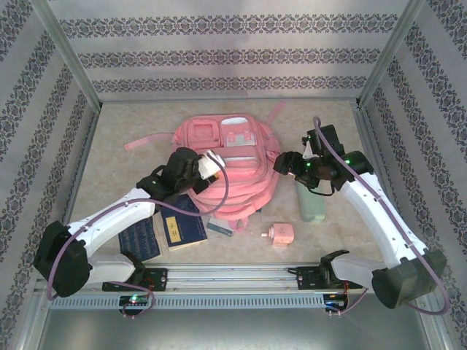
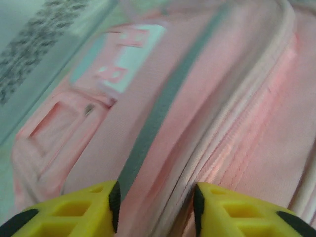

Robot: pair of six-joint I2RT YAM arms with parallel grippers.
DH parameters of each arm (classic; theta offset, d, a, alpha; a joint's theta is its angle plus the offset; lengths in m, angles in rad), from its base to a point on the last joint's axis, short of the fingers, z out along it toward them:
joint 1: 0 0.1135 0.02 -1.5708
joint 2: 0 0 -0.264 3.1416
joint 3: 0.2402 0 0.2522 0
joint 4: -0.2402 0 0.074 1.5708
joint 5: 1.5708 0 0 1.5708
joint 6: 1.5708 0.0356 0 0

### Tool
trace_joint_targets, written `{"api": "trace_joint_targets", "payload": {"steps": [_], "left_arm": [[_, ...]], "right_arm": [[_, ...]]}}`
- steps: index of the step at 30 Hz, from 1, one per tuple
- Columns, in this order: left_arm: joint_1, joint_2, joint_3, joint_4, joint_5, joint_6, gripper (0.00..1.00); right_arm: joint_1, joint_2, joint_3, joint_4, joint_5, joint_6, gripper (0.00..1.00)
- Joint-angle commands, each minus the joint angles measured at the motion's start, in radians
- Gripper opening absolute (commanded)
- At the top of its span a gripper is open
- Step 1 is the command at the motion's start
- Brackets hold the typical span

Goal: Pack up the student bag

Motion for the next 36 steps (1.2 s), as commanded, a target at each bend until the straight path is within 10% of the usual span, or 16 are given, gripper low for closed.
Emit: {"api": "trace_joint_targets", "payload": {"steps": [1, 9, 25, 36], "left_arm": [[0.023, -0.063, 0.127, -0.075, -0.148, -0.432, 0.38], [0.023, -0.149, 0.134, -0.382, -0.045, -0.903, 0.44], [-0.022, 0.447, 0.853, -1.145, 0.160, -2.006, 0.56], [-0.038, 0.767, 1.218, -1.325, 0.210, -2.145, 0.66]], "right_arm": [[0.018, 0.034, -0.006, -0.026, 0.024, 0.014, 0.74], [0.008, 0.102, -0.077, 0.082, -0.015, 0.096, 0.74], [0.001, 0.121, -0.010, -0.097, 0.297, 0.227, 0.65], [-0.013, 0.047, -0.092, -0.081, 0.347, 0.203, 0.65]]}}
